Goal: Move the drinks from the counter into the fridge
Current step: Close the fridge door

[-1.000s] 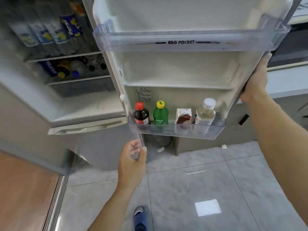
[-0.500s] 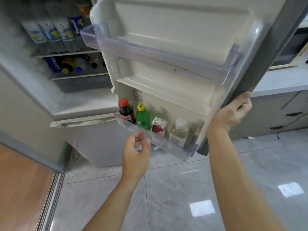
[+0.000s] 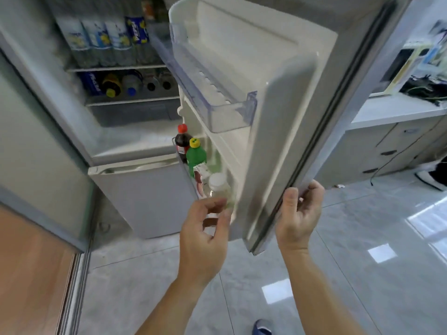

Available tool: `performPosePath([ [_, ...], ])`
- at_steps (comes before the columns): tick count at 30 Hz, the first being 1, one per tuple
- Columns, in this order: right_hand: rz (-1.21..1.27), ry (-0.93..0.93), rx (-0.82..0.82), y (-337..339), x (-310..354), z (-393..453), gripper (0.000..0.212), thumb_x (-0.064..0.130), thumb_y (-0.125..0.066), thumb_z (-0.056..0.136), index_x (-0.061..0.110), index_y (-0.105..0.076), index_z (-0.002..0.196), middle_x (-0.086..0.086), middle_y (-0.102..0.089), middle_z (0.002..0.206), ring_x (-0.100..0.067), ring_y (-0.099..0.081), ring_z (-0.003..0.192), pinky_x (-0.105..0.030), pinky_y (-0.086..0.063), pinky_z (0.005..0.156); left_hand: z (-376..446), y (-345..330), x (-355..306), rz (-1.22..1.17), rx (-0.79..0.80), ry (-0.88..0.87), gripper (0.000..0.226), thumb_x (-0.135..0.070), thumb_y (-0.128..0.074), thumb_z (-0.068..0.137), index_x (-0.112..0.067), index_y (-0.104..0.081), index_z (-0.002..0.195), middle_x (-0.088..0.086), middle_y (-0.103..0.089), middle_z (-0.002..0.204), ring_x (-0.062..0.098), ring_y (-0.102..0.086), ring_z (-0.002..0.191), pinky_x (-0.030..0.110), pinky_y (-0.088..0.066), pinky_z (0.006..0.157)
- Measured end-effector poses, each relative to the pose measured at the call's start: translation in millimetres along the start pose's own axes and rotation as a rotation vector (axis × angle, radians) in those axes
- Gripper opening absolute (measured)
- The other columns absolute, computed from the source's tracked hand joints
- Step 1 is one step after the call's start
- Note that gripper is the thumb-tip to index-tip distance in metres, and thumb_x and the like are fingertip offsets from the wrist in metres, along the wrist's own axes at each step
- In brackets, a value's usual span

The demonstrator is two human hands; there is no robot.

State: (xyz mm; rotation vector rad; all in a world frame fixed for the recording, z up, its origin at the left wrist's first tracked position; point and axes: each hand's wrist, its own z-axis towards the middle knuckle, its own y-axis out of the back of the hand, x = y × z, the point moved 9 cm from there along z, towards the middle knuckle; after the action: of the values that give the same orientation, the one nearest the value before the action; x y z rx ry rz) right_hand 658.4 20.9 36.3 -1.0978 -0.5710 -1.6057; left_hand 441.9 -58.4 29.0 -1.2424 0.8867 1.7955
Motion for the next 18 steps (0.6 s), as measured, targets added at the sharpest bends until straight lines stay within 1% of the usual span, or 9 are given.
performPosePath([
  [2, 0.011, 0.007, 0.128, -31, 9, -34, 0.044, 0.049, -0.06, 0.087, 0.01, -0.049, 0.103, -0.003, -0.046, 0.081, -0.017, -0.045, 0.066, -0.029, -0.041, 0.06, -10, 28, -5, 0.041, -0.031, -0.062, 0.012, -0.032, -0.061, 0.092, -0.034, -0.062, 0.104, -0.015, -0.064, 0.102, 0.008, -0.064, 0.096, 0.008, -0.048, 0.074],
  [3, 0.007, 0.003, 0.194, -49, 12, -50, 0.046, 0.049, -0.06, 0.087, 0.007, -0.049, 0.102, -0.007, -0.047, 0.081, -0.024, -0.045, 0.066, -0.035, -0.041, 0.059, -15, 44, -8, 0.068, -0.061, -0.093, 0.013, -0.034, -0.058, 0.092, -0.034, -0.061, 0.106, -0.016, -0.063, 0.103, 0.007, -0.063, 0.097, 0.008, -0.047, 0.075],
  [4, -0.002, -0.002, 0.258, -67, 15, -65, 0.042, 0.047, -0.059, 0.087, 0.007, -0.051, 0.101, -0.007, -0.049, 0.082, -0.025, -0.047, 0.067, -0.037, -0.043, 0.061, -18, 60, -9, 0.094, -0.099, -0.119, 0.016, -0.036, -0.056, 0.093, -0.033, -0.059, 0.109, -0.017, -0.061, 0.106, 0.007, -0.063, 0.099, 0.008, -0.047, 0.076],
  [7, -0.023, -0.036, 0.445, -126, 22, -101, 0.031, 0.042, -0.059, 0.087, 0.017, -0.055, 0.105, 0.006, -0.057, 0.088, -0.014, -0.057, 0.077, -0.024, -0.049, 0.069, -19, 108, -3, 0.125, -0.251, -0.133, 0.027, -0.037, -0.053, 0.095, -0.029, -0.056, 0.121, -0.02, -0.053, 0.119, 0.015, -0.059, 0.112, 0.013, -0.047, 0.087],
  [9, -0.037, -0.069, 0.556, -167, 22, -114, 0.032, 0.041, -0.061, 0.086, 0.02, -0.057, 0.109, 0.004, -0.061, 0.093, -0.017, -0.061, 0.083, -0.025, -0.051, 0.073, -9, 136, 8, 0.115, -0.332, -0.096, 0.036, -0.035, -0.054, 0.096, -0.027, -0.051, 0.13, -0.024, -0.048, 0.125, 0.018, -0.055, 0.119, 0.017, -0.045, 0.094],
  [11, -0.06, -0.093, 0.643, -208, 20, -117, 0.035, 0.045, -0.062, 0.084, 0.025, -0.058, 0.111, 0.006, -0.062, 0.096, -0.018, -0.062, 0.086, -0.027, -0.053, 0.074, 9, 163, 18, 0.127, -0.412, -0.053, 0.05, -0.034, -0.058, 0.094, -0.023, -0.043, 0.14, -0.024, -0.045, 0.129, 0.015, -0.05, 0.125, 0.021, -0.043, 0.1],
  [15, -0.111, -0.076, 0.743, -287, 10, -100, 0.039, 0.053, -0.064, 0.081, 0.033, -0.056, 0.113, 0.013, -0.061, 0.099, -0.01, -0.062, 0.085, -0.023, -0.053, 0.072, 61, 228, 42, 0.197, -0.562, 0.049, 0.065, -0.03, -0.066, 0.091, -0.017, -0.036, 0.148, -0.003, -0.042, 0.138, 0.012, -0.045, 0.13, 0.025, -0.038, 0.107],
  [16, -0.129, -0.069, 0.759, -306, 5, -93, 0.038, 0.051, -0.066, 0.081, 0.033, -0.056, 0.113, 0.013, -0.061, 0.1, -0.008, -0.061, 0.085, -0.023, -0.052, 0.071, 77, 243, 47, 0.218, -0.582, 0.079, 0.067, -0.026, -0.067, 0.09, -0.015, -0.036, 0.148, 0.0, -0.042, 0.139, 0.015, -0.046, 0.13, 0.028, -0.038, 0.109],
  [18, -0.166, -0.056, 0.787, -344, -7, -79, 0.034, 0.043, -0.07, 0.084, 0.031, -0.055, 0.113, 0.011, -0.06, 0.101, -0.009, -0.06, 0.086, -0.028, -0.053, 0.073, 108, 272, 59, 0.249, -0.594, 0.14, 0.066, -0.022, -0.066, 0.09, -0.012, -0.036, 0.148, 0.004, -0.043, 0.141, 0.019, -0.048, 0.129, 0.04, -0.041, 0.109],
])
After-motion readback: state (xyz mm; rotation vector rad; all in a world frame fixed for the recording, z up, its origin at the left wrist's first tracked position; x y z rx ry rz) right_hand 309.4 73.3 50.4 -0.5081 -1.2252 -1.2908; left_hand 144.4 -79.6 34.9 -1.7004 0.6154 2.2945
